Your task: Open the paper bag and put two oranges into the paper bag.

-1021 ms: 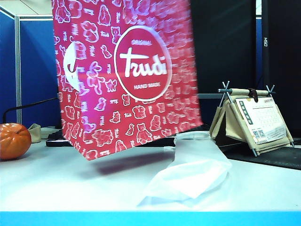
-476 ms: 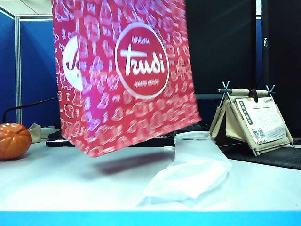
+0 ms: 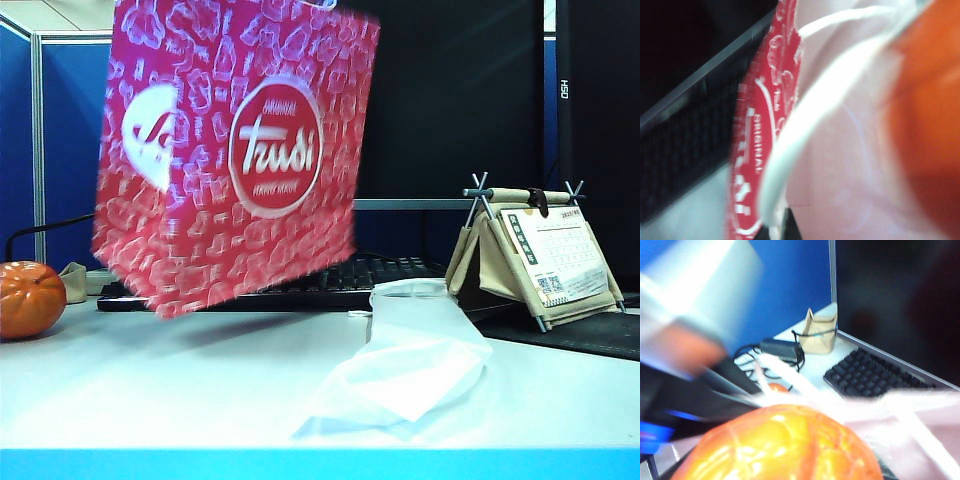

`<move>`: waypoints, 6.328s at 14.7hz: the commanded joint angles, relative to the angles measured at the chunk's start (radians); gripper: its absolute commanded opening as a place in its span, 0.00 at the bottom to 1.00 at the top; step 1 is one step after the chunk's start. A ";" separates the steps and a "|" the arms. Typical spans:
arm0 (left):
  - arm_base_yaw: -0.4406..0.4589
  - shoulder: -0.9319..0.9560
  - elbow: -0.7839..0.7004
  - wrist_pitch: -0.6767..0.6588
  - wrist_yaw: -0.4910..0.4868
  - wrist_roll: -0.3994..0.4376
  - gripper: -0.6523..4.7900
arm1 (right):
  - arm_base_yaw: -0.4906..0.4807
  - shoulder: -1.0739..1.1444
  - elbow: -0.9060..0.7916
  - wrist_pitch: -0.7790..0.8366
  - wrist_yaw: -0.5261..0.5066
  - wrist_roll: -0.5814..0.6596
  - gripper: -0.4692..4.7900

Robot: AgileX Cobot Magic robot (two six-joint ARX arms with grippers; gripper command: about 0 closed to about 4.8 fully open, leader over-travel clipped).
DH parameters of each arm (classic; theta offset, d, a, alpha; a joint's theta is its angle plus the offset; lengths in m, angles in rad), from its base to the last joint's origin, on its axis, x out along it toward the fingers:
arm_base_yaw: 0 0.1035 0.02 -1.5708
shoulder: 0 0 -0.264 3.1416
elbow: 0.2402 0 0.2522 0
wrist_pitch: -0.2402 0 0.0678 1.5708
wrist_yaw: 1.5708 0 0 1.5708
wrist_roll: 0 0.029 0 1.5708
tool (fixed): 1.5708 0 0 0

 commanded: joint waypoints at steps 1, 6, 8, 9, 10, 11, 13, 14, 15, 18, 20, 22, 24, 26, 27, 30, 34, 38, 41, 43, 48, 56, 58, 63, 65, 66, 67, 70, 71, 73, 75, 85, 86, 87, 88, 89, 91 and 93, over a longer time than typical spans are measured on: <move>-0.001 -0.026 0.011 0.042 0.043 -0.023 0.11 | -0.005 0.006 0.006 0.010 0.018 -0.005 0.08; 0.020 -0.027 0.049 0.020 0.114 -0.044 0.11 | -0.023 0.005 0.007 0.026 -0.025 0.004 0.08; 0.020 -0.027 0.058 0.009 0.121 -0.047 0.11 | -0.026 0.002 0.007 0.026 -0.029 0.006 0.08; 0.020 -0.029 0.059 0.004 0.134 -0.047 0.11 | -0.027 0.002 0.007 0.020 -0.032 0.007 0.08; 0.020 -0.029 0.059 -0.002 0.143 -0.047 0.11 | -0.031 0.002 0.007 0.011 -0.050 0.007 0.08; 0.020 -0.030 0.059 -0.010 0.146 -0.047 0.11 | -0.037 0.002 0.007 -0.005 -0.066 0.009 0.08; 0.020 -0.032 0.059 -0.015 0.189 -0.048 0.11 | -0.040 0.001 0.007 -0.050 -0.074 0.005 0.08; 0.020 -0.037 0.059 -0.014 0.263 -0.048 0.11 | -0.059 -0.003 0.007 -0.080 -0.074 -0.003 0.08; 0.020 -0.042 0.060 -0.014 0.319 -0.055 0.11 | -0.063 -0.003 0.007 -0.096 -0.074 -0.005 0.08; 0.020 -0.052 0.117 -0.054 0.379 -0.083 0.11 | -0.099 -0.017 0.007 -0.102 -0.097 -0.017 0.08; 0.023 -0.053 0.178 -0.059 0.473 -0.129 0.11 | -0.116 -0.019 0.007 -0.099 -0.104 -0.018 0.08; 0.023 -0.053 0.200 -0.052 0.497 -0.145 0.11 | -0.116 -0.019 0.007 -0.082 -0.119 -0.017 0.08; 0.023 -0.051 0.200 -0.051 0.525 -0.164 0.11 | -0.116 -0.019 0.007 -0.038 -0.130 -0.016 0.23; 0.023 -0.051 0.200 -0.019 0.613 -0.201 0.11 | -0.116 -0.019 0.007 0.012 -0.142 0.007 0.30; 0.023 -0.051 0.200 -0.002 0.621 -0.217 0.11 | -0.116 -0.019 0.008 0.023 -0.155 0.010 0.40; 0.027 -0.051 0.200 0.015 0.632 -0.231 0.11 | -0.116 -0.029 0.008 0.033 -0.171 0.035 0.74; 0.027 -0.040 0.200 0.017 0.611 -0.243 0.11 | -0.116 -0.065 0.008 0.037 -0.174 0.082 1.00; 0.027 -0.031 0.200 0.040 0.595 -0.265 0.11 | -0.116 -0.098 0.009 0.029 -0.166 0.091 1.00; 0.034 -0.031 0.200 0.043 0.545 -0.261 0.11 | -0.116 -0.131 0.008 0.025 -0.142 0.089 1.00; 0.056 -0.031 0.200 0.047 0.535 -0.247 0.11 | -0.116 -0.151 0.009 0.027 -0.132 0.090 1.00; 0.088 -0.026 0.200 0.046 0.488 -0.209 0.11 | -0.115 -0.196 0.009 0.032 -0.128 0.088 1.00; 0.089 -0.024 0.093 0.052 0.388 -0.159 0.11 | -0.115 -0.362 0.009 0.185 -0.140 0.018 0.44; 0.089 -0.024 0.055 0.049 0.387 -0.159 0.11 | -0.116 -0.409 0.009 0.132 -0.093 -0.023 0.37; 0.091 -0.024 -0.023 -0.026 0.318 -0.103 0.11 | -0.116 -0.512 0.008 -0.079 0.074 -0.110 0.36; 0.091 -0.024 -0.067 -0.029 0.317 -0.095 0.11 | -0.116 -0.541 0.008 -0.138 0.137 -0.139 0.36; 0.091 -0.024 -0.088 -0.029 0.317 -0.089 0.11 | -0.116 -0.554 0.008 -0.166 0.162 -0.154 0.36; 0.091 -0.024 -0.102 -0.028 0.317 -0.089 0.11 | -0.116 -0.558 0.008 -0.182 0.172 -0.159 0.36; 0.090 -0.037 -0.198 0.094 0.307 -0.110 0.11 | -0.116 -0.565 0.006 -0.253 0.194 -0.162 0.28; 0.090 -0.040 -0.224 0.137 0.289 -0.117 0.11 | -0.116 -0.564 0.006 -0.267 0.194 -0.162 0.28; 0.090 -0.040 -0.250 0.171 0.238 -0.107 0.11 | -0.116 -0.564 0.000 -0.276 0.194 -0.162 0.28; 0.090 -0.043 -0.277 0.215 0.203 -0.111 0.11 | -0.116 -0.566 0.000 -0.282 0.193 -0.162 0.28; 0.090 -0.077 -0.354 0.285 0.179 -0.138 0.41 | -0.116 -0.564 0.000 -0.291 0.173 -0.154 0.28; 0.090 -0.085 -0.351 0.286 0.179 -0.137 0.41 | -0.116 -0.564 0.000 -0.291 0.173 -0.154 0.28; 0.090 -0.105 -0.339 0.285 0.179 -0.142 0.42 | -0.116 -0.564 0.000 -0.291 0.169 -0.153 0.28; 0.090 -0.123 -0.325 0.283 0.179 -0.145 0.42 | -0.116 -0.564 0.000 -0.292 0.154 -0.151 0.28; 0.090 -0.151 -0.296 0.282 0.179 -0.160 0.52 | -0.115 -0.564 0.000 -0.294 0.151 -0.146 0.28; 0.090 -0.184 -0.264 0.274 0.167 -0.159 0.53 | -0.115 -0.564 0.000 -0.294 0.133 -0.146 0.28; 0.090 -0.246 -0.248 0.242 -0.013 -0.114 0.53 | -0.115 -0.564 0.000 -0.294 0.133 -0.146 0.28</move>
